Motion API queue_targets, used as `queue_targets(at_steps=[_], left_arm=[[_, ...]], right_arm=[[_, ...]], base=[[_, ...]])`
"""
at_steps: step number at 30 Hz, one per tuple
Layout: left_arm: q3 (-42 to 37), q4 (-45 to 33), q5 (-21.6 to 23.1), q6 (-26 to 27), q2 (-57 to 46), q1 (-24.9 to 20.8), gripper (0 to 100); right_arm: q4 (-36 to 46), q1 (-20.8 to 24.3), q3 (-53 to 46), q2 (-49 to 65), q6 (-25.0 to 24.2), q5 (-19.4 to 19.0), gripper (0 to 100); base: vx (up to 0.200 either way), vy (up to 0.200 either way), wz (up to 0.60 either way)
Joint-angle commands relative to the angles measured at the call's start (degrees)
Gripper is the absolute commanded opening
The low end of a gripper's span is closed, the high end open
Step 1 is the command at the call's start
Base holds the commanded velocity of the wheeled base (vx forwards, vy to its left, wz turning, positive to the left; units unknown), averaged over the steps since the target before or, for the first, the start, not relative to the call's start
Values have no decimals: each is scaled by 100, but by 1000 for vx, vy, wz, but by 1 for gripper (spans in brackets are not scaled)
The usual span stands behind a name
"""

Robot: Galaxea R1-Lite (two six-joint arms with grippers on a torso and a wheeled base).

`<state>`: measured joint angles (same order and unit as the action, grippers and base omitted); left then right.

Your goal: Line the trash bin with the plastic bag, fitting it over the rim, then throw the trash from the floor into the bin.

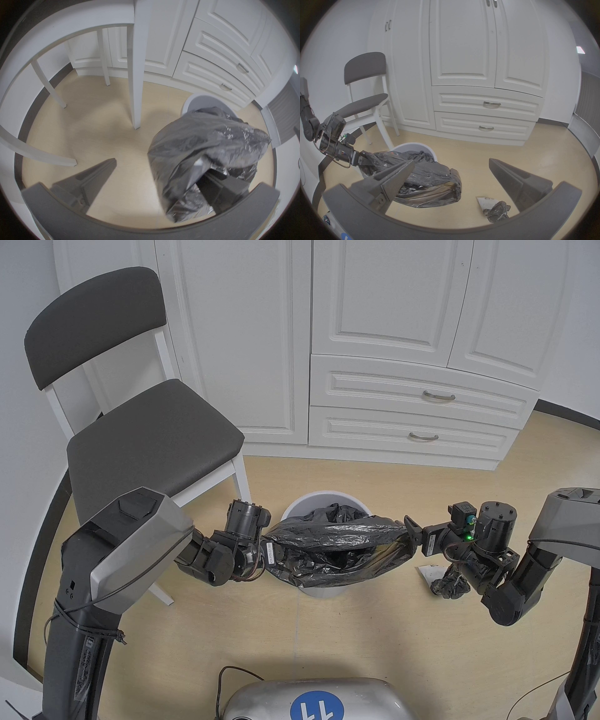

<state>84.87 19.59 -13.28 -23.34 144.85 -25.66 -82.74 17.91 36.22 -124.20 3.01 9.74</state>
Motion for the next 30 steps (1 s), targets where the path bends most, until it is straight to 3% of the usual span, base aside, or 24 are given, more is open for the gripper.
queue_targets(at_steps=[1,5,6,10,13,17,21,30], left_arm=[[-691,54,-8,331,-537,-27,100],[-1095,71,9,480,-915,-44,100],[-1623,-17,159,849,-1380,-158,100],[-2379,62,220,1535,-1837,-405,100],[-2836,62,203,2141,-2286,-633,100],[-2959,54,132,2721,-2453,-844,100],[-2801,168,-474,3609,-2426,-1055,100],[-2405,1038,-668,5209,-1706,-1108,100]], right_arm=[[-76,11,-194,361,147,46,100],[-58,2,-273,511,165,142,100],[-67,2,-317,546,420,309,100],[-120,72,-352,379,912,731,100],[-726,108,-467,203,1351,916,100],[-726,143,-897,133,1650,898,100],[-726,450,-1381,150,1720,898,100],[-726,345,-1504,256,1703,854,100]], base=[[0,0,0],[0,0,0],[0,0,0],[0,0,0],[0,0,0],[0,0,0],[0,0,0],[0,0,0]])
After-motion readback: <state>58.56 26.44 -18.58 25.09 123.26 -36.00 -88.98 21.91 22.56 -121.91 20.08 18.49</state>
